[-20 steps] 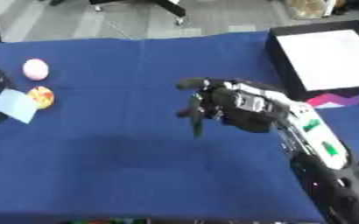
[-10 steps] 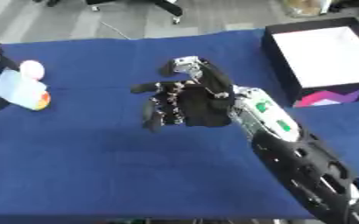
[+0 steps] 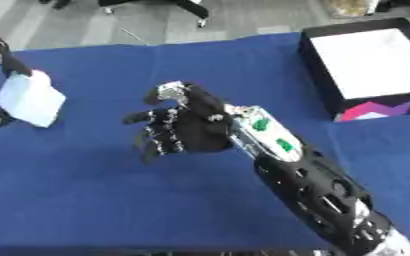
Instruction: Pick up the objects with one hand, pass them to the other hand, and then place them into the box on the other side of the table.
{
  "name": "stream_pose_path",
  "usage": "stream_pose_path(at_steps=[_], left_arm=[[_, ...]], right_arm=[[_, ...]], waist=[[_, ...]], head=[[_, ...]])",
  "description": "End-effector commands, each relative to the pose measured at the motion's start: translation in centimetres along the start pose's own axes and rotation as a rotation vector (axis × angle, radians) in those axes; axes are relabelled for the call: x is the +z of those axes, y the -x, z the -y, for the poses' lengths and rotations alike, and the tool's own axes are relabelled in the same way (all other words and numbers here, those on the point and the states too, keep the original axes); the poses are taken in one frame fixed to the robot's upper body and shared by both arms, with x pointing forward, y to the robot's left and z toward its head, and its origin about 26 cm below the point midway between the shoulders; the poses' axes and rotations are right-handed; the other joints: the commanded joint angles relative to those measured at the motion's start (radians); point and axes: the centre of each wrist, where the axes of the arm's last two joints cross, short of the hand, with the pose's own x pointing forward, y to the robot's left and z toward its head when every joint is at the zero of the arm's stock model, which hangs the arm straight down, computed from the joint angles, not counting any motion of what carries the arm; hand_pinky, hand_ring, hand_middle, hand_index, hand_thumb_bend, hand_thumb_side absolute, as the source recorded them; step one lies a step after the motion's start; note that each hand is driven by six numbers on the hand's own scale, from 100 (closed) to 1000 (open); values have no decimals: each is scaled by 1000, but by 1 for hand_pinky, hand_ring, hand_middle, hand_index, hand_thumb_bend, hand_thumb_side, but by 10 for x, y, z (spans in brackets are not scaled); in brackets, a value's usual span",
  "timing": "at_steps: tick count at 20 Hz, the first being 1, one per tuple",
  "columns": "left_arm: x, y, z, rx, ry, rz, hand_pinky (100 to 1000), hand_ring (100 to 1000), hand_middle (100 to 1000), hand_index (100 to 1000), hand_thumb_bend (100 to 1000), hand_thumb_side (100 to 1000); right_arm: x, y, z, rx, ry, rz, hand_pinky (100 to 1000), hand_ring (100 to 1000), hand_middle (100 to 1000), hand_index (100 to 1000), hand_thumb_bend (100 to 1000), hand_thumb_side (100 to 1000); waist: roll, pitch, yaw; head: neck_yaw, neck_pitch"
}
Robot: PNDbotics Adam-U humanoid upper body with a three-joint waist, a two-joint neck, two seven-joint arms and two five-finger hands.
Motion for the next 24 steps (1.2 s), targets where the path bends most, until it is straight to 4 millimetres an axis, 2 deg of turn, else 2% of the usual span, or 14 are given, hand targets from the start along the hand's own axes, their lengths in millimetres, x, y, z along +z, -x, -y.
stream_pose_path(at_steps=[1, 2, 3, 9, 16, 24], left_arm=[[-2, -8, -16, -25, 9, 53, 798, 602, 506, 673, 294, 137], [-5, -11, -17, -21, 16, 73, 798, 602, 506, 673, 311, 151], [-7, -13, -17, -17, 23, 90, 798, 602, 507, 673, 289, 142], [-17, -23, -20, 3, 73, 165, 796, 605, 509, 673, 280, 156], [-22, -24, -11, 8, 138, 172, 795, 608, 510, 674, 299, 158], [-31, -26, -3, -15, 159, 183, 793, 608, 509, 675, 304, 157]], right_arm=[[-12, -3, 2, -67, -125, -99, 1000, 636, 676, 1000, 100, 1000], [-15, -1, 2, -68, -126, -102, 1000, 638, 679, 1000, 100, 1000], [-18, 1, 2, -69, -126, -103, 1000, 639, 680, 1000, 102, 1000], [-24, 8, 4, -66, -118, -108, 1000, 648, 692, 1000, 189, 1000], [-27, 8, 1, -64, -134, -106, 1000, 658, 700, 1000, 267, 1000], [-31, 2, -5, -52, -160, -108, 1000, 656, 696, 1000, 277, 1000]], waist=[[1, -15, 5], [1, -15, 7], [1, -15, 9], [-1, -14, 14], [-1, -13, 11], [-3, -14, 8]], head=[[-12, -8], [-15, -8], [-16, -8], [-17, -8], [-13, -5], [-8, -2]])
